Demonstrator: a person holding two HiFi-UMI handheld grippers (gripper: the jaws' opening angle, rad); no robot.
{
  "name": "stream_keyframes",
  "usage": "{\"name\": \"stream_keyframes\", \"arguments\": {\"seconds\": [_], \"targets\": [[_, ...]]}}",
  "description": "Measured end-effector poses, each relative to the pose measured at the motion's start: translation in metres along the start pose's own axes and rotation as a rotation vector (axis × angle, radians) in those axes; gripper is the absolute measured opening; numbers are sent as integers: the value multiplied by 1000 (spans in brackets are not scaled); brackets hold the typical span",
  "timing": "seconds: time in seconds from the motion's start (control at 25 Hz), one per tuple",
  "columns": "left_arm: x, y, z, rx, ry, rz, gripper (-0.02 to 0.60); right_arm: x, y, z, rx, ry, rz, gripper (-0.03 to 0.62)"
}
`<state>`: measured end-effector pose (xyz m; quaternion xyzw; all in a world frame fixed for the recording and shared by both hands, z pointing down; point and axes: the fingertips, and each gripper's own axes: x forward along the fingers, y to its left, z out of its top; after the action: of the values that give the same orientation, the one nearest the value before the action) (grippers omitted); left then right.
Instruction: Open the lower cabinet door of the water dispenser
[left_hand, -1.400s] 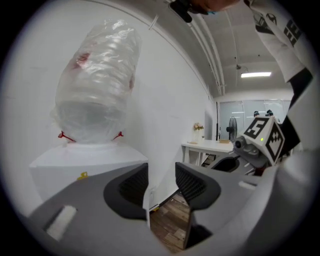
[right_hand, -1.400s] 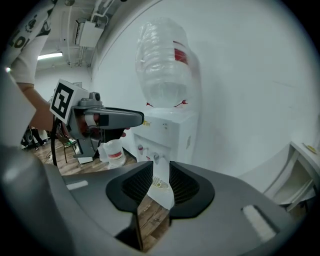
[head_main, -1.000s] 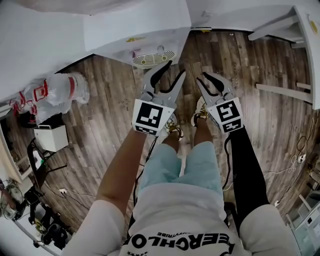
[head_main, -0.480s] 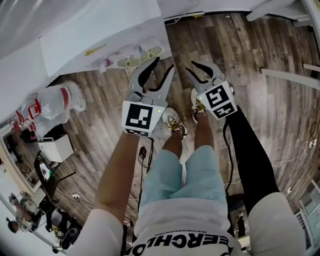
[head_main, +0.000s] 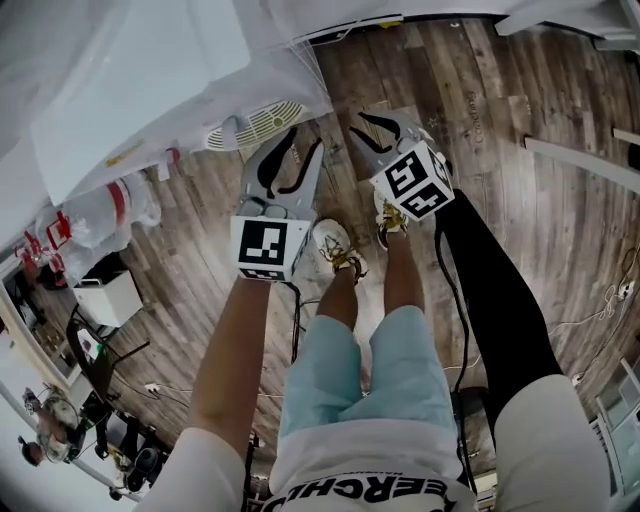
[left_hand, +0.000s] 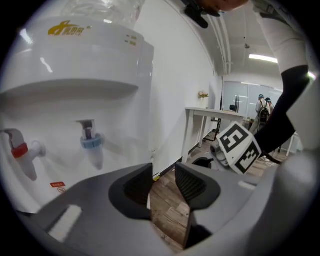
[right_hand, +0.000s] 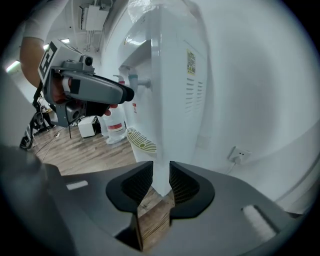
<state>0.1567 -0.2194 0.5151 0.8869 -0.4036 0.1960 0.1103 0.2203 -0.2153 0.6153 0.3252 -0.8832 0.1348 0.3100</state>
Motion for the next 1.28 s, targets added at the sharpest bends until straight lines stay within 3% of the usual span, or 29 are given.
{"name": "stream_keyframes", "arguments": {"seconds": [0.36,0.52,0.88,1.08,1.28], "targets": [[29,19,-38,24,89,108,57,47,-12,-32,-89,39,88,83],[40,30,-47,85,127,156,57,69,-14,-37,-125,45,121,83],[49,43,-65,69,148,169,57,101,-13,-49,-167,69,154,86],[52,49,-72,62,157,179,57,118,-15,-54,-165,95,159,118],[52,50,-76,75,166,175,56,134,-10,-55,-227,112,176,120]]}}
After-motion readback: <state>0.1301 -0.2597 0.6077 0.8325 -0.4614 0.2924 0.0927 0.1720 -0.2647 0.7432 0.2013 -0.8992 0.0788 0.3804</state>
